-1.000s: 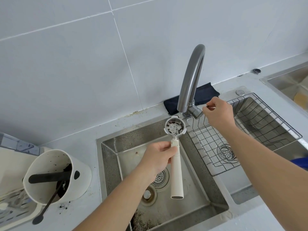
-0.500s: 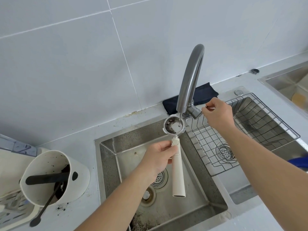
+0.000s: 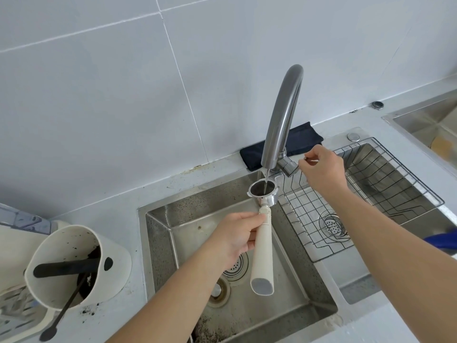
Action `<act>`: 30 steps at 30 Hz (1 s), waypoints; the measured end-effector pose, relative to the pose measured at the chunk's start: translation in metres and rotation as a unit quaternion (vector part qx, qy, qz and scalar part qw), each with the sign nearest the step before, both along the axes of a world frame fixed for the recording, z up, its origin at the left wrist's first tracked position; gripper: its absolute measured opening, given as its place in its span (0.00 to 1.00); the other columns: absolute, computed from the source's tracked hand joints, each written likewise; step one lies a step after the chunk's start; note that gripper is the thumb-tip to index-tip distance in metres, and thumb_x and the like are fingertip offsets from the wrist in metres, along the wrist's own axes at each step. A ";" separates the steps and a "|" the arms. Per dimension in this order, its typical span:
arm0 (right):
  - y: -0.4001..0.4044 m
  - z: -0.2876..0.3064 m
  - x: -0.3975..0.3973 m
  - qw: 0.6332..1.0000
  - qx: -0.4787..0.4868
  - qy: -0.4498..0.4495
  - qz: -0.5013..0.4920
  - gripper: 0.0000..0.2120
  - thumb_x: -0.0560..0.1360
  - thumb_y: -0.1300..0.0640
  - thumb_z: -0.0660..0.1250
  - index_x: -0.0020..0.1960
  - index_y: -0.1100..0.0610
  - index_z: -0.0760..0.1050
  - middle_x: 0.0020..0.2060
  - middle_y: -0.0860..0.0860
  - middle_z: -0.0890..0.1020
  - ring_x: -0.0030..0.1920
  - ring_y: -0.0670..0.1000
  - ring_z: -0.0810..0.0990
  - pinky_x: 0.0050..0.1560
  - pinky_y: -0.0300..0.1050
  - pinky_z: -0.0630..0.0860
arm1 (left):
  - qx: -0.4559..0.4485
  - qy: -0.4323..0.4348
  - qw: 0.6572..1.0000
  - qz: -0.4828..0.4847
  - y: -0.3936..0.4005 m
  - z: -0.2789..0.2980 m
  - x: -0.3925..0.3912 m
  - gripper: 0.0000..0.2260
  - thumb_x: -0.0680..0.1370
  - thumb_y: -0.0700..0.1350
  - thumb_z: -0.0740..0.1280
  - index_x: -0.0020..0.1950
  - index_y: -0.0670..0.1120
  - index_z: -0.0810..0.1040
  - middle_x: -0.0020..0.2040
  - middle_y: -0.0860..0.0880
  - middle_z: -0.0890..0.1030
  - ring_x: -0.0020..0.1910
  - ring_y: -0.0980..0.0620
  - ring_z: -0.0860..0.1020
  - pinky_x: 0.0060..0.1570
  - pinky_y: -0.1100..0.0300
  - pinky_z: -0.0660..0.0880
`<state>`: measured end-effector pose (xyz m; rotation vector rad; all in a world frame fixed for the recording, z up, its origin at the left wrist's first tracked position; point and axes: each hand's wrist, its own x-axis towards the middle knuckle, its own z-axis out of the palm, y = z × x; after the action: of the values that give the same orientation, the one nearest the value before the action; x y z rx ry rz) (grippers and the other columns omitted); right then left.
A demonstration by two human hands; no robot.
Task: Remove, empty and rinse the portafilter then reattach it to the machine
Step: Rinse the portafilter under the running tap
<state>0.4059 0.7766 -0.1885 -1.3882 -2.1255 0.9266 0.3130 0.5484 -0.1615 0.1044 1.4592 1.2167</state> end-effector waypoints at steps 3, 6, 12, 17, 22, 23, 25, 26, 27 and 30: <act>0.000 0.000 0.000 1.000 0.004 -0.004 0.000 0.04 0.76 0.55 0.68 0.49 0.55 0.76 0.41 0.49 0.82 0.39 0.55 0.83 0.36 0.54 0.84 | -0.029 0.020 0.999 -0.013 0.000 0.002 -0.004 0.06 0.76 0.43 0.70 0.50 0.42 0.82 0.42 0.45 0.84 0.34 0.53 0.82 0.35 0.59 0.79; 0.001 -0.001 0.000 1.000 0.004 -0.003 0.000 0.04 0.76 0.55 0.68 0.49 0.55 0.76 0.40 0.46 0.81 0.39 0.54 0.83 0.35 0.54 0.84 | -0.058 0.047 0.997 -0.036 0.000 0.005 -0.009 0.08 0.75 0.45 0.71 0.51 0.42 0.82 0.42 0.45 0.84 0.35 0.51 0.81 0.37 0.57 0.79; 0.002 -0.002 0.000 1.000 0.007 -0.001 0.001 0.03 0.77 0.55 0.68 0.48 0.54 0.76 0.39 0.46 0.80 0.39 0.53 0.83 0.34 0.51 0.83 | -0.088 0.150 0.981 -0.087 -0.003 0.011 -0.018 0.05 0.72 0.47 0.73 0.42 0.47 0.85 0.35 0.47 0.83 0.29 0.50 0.80 0.33 0.56 0.79; 0.001 -0.001 0.000 1.000 0.006 -0.002 0.000 0.03 0.76 0.55 0.68 0.47 0.54 0.76 0.39 0.45 0.81 0.39 0.53 0.83 0.35 0.52 0.83 | -0.085 0.232 0.962 -0.121 -0.008 0.012 -0.023 0.04 0.70 0.49 0.72 0.43 0.54 0.86 0.39 0.50 0.85 0.29 0.53 0.82 0.31 0.56 0.81; 0.002 -0.002 0.000 1.000 0.008 -0.002 0.000 0.04 0.77 0.55 0.68 0.48 0.54 0.76 0.39 0.44 0.80 0.40 0.51 0.82 0.34 0.48 0.81 | -0.074 0.284 0.947 -0.130 -0.015 0.010 -0.027 0.07 0.70 0.52 0.71 0.46 0.59 0.85 0.42 0.54 0.85 0.28 0.56 0.81 0.26 0.64 0.75; 0.002 -0.002 0.000 1.000 0.010 -0.001 0.000 0.04 0.76 0.55 0.68 0.48 0.54 0.76 0.39 0.44 0.80 0.40 0.51 0.82 0.34 0.47 0.81 | -0.068 0.289 0.946 -0.130 -0.016 0.010 -0.028 0.05 0.70 0.52 0.71 0.45 0.60 0.85 0.41 0.55 0.84 0.28 0.57 0.81 0.25 0.65 0.75; 0.002 -0.002 0.000 1.000 0.011 -0.001 0.001 0.04 0.76 0.55 0.68 0.48 0.54 0.76 0.38 0.44 0.80 0.40 0.51 0.82 0.35 0.48 0.81 | -0.055 0.296 0.945 -0.126 -0.019 0.008 -0.029 0.05 0.71 0.52 0.71 0.40 0.63 0.84 0.38 0.56 0.84 0.27 0.58 0.80 0.25 0.65 0.75; 0.002 -0.002 0.000 1.000 0.010 -0.001 0.001 0.04 0.77 0.55 0.68 0.48 0.54 0.76 0.38 0.44 0.80 0.40 0.51 0.82 0.35 0.49 0.82 | -0.048 0.300 0.945 -0.124 -0.020 0.006 -0.029 0.06 0.72 0.52 0.70 0.40 0.64 0.84 0.38 0.56 0.84 0.28 0.58 0.80 0.26 0.64 0.76; 0.002 -0.002 0.000 1.000 0.008 -0.001 0.001 0.04 0.77 0.54 0.68 0.48 0.54 0.77 0.39 0.44 0.80 0.40 0.51 0.82 0.35 0.50 0.83 | -0.040 0.305 0.943 -0.124 -0.021 0.004 -0.029 0.06 0.72 0.52 0.70 0.41 0.64 0.83 0.38 0.56 0.84 0.29 0.58 0.80 0.27 0.63 0.77; 0.002 -0.002 0.000 1.000 0.008 -0.001 0.000 0.04 0.77 0.54 0.68 0.48 0.55 0.77 0.39 0.45 0.80 0.40 0.51 0.82 0.37 0.51 0.83 | -0.013 0.325 0.937 -0.130 -0.023 -0.001 -0.030 0.07 0.72 0.55 0.67 0.43 0.67 0.82 0.40 0.57 0.84 0.35 0.55 0.81 0.34 0.62 0.78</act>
<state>0.4059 0.7787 -0.1904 -1.3820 -2.1311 0.9068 0.2830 0.5253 -0.1627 0.7165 1.9501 0.9817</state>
